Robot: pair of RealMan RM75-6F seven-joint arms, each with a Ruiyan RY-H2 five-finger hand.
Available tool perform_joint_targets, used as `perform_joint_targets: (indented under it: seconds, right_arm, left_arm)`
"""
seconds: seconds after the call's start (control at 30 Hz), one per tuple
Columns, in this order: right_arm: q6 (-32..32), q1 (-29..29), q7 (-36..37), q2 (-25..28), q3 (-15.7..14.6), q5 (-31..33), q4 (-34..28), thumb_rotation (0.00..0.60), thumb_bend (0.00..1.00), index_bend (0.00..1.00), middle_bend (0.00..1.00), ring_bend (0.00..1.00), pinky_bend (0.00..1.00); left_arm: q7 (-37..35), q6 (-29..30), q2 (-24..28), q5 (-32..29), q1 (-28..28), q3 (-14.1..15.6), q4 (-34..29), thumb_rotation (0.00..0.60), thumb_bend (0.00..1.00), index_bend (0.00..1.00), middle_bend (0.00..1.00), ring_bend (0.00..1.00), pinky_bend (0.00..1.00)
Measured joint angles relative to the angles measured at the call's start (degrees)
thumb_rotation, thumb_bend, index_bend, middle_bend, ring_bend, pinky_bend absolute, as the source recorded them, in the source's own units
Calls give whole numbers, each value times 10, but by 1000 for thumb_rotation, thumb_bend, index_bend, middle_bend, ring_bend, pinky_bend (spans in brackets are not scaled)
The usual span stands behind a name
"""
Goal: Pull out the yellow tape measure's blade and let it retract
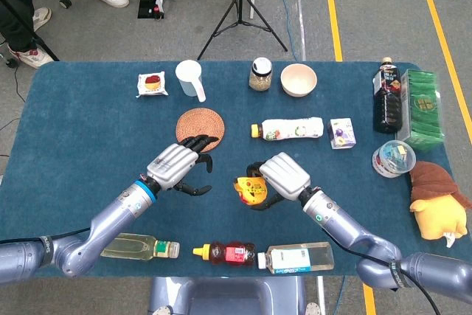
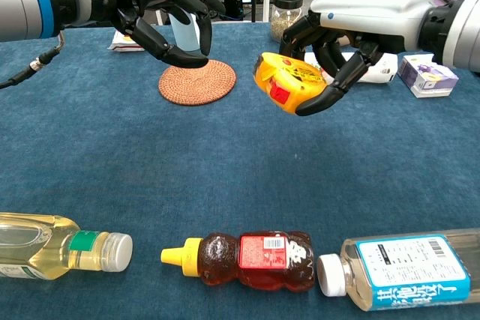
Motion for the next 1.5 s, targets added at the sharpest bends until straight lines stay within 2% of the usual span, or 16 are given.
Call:
perform_joint_targets:
  seconds: [0.33, 1.5]
  right_arm:
    - [-4, 8, 0, -10, 3, 4, 6, 387, 168, 672, 701, 630, 589]
    - [-15, 16, -19, -6, 6, 33, -7, 386, 169, 673, 702, 630, 590]
  left_arm:
    - [-54, -17, -18, 14, -6, -4, 23, 424, 264, 427, 67, 0, 89]
    - [-176, -61, -52, 49, -27, -15, 82, 417, 266, 427, 67, 0, 89]
